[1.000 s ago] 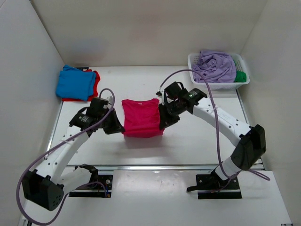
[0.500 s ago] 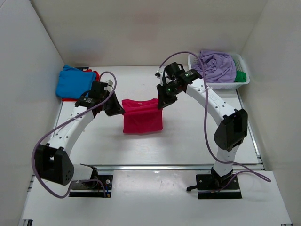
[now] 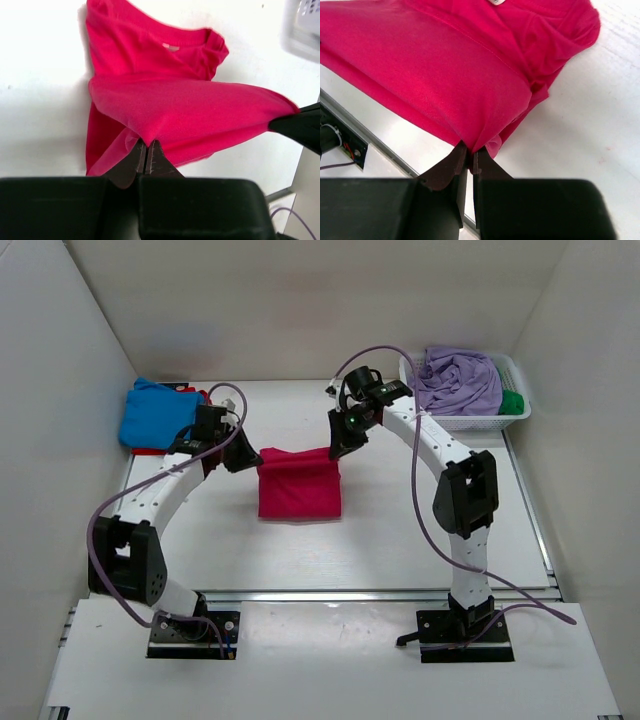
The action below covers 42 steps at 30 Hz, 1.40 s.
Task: Fold and stack the t-shirts
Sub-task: Fold the long partially folded tshirt into a neat square
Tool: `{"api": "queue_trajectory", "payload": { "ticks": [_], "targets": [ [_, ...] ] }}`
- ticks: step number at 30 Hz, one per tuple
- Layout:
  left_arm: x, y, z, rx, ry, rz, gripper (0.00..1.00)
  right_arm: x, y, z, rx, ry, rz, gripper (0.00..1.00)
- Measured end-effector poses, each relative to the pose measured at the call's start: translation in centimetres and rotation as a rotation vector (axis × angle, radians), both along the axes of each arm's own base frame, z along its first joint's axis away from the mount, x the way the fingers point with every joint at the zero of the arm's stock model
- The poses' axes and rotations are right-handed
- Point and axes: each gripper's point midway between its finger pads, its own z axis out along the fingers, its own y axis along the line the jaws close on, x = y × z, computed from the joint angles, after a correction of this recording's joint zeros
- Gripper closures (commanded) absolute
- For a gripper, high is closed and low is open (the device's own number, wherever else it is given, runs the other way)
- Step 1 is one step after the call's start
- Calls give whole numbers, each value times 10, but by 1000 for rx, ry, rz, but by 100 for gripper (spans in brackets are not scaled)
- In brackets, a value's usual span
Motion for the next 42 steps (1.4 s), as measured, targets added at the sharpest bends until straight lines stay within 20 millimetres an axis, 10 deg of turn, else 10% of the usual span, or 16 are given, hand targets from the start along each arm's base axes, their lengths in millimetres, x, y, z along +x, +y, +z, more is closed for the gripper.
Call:
{"api": "queue_trajectory", "payload": {
  "ticks": [22, 28, 36, 42],
  "targets": [
    [83, -5, -72, -19, -8, 92, 73, 105, 3, -64, 53, -25, -76, 98],
    [104, 11, -80, -18, -40, 171, 42, 134, 4, -78, 45, -65, -98, 73],
    [134, 27, -63, -45, -159, 276, 41, 168, 3, -73, 53, -159, -140, 47],
    [121, 32, -54, -2, -200, 249, 36, 176, 3, -65, 45, -206, -156, 35]
  ]
}}
